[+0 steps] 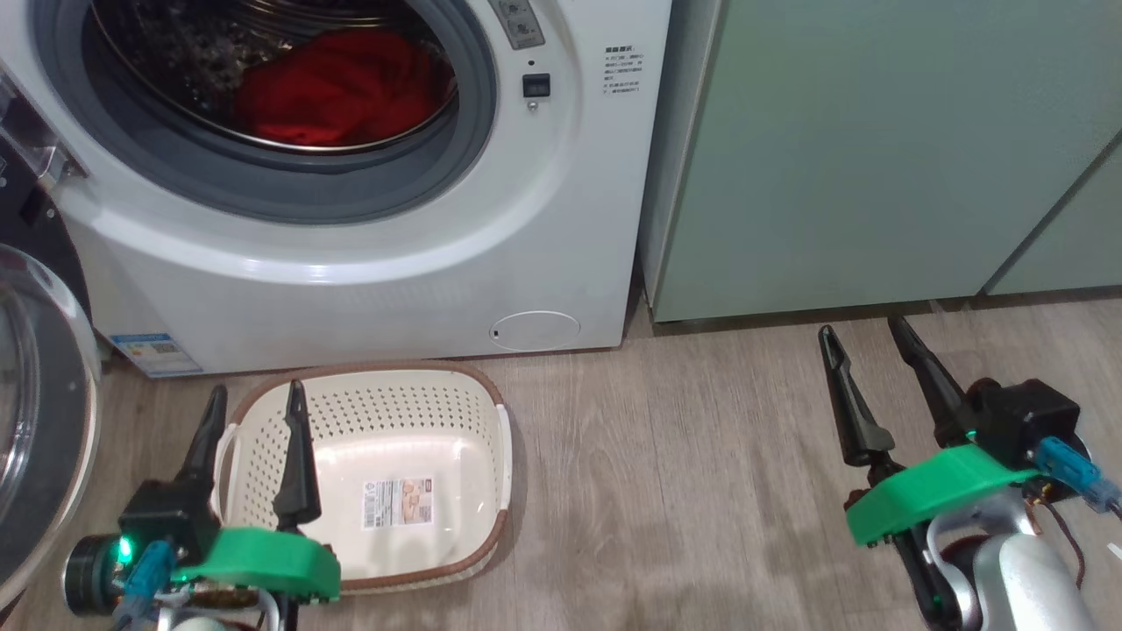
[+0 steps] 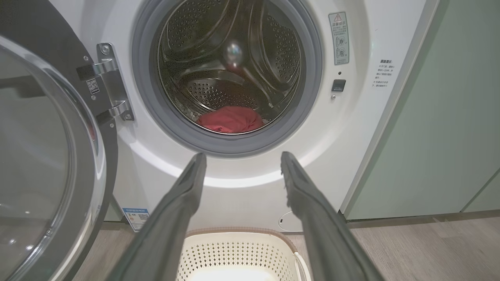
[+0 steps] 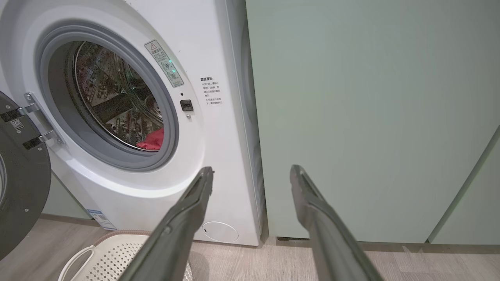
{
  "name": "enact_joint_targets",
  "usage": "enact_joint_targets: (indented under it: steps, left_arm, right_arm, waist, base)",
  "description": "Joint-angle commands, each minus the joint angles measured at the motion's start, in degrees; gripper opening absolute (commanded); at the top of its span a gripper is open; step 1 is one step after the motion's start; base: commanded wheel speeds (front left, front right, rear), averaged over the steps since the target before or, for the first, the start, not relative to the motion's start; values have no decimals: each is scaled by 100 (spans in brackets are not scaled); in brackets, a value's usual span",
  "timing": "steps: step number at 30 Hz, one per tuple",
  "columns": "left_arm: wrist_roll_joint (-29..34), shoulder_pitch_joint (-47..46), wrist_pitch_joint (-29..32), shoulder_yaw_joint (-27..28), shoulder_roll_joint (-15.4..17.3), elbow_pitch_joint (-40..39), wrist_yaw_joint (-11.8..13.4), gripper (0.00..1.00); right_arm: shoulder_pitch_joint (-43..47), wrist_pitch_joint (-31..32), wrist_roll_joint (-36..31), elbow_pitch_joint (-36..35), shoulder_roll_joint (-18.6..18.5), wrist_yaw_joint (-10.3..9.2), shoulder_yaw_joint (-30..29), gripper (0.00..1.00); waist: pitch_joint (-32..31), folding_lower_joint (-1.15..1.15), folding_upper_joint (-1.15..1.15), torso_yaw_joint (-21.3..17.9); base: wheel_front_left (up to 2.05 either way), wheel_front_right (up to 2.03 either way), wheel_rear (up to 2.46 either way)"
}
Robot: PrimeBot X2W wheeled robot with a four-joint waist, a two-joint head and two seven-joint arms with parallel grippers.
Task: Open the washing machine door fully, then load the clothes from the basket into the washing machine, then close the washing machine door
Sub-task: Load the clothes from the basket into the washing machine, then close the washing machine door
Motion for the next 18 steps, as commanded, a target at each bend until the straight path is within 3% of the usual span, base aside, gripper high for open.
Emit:
enact_joint_targets:
  steps: [1, 18]
  left_arm:
    - [42, -157, -9, 201, 71, -150, -5, 100]
    - [30, -229, -10, 192, 68, -64, 27, 100]
  right_arm:
    - [-86, 15, -50, -234, 1, 0, 119, 100]
    - [-99, 30, -52, -285, 1, 0, 93, 100]
  waist:
    - [-8, 1, 0, 3]
    - [66, 1, 0, 11]
  base:
    - [0, 0, 0]
    - [0, 0, 0]
